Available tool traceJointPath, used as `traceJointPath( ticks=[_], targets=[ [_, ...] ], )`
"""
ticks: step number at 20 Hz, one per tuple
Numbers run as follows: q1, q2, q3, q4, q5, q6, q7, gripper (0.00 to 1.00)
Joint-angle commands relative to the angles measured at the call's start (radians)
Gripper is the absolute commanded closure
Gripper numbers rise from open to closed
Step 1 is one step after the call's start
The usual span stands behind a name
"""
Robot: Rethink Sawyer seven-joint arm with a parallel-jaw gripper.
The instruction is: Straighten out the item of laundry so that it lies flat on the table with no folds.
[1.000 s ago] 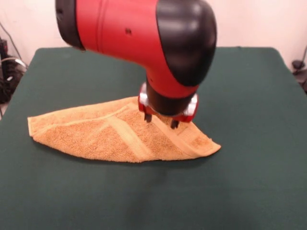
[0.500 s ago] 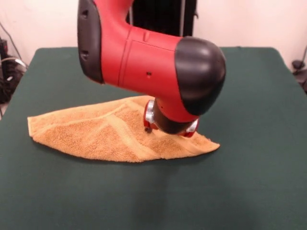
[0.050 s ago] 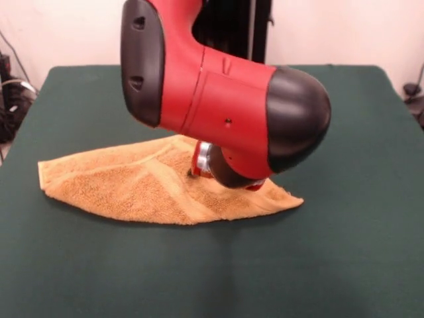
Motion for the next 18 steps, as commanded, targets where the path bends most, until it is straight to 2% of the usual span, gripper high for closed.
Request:
traceJointPath(
  ticks=[1,6,11,15,18],
  targets=[
    [0.015,0.107,-0.098,-0.197,-0.11,0.15,0.032,0.0],
    [0.012,0.098,-0.133,-0.202,-0.148,0.103,0.035,0.0],
    [-0.005,0.13,-0.16,-0.258,-0.182,0.041,0.021,0.0],
    [0.013,0.098,-0.191,-0.233,-0.234,-0.001,-0.023,0.0],
    [0.013,0.103,-0.204,-0.259,-0.259,0.002,-0.06,0.0]
  ],
)
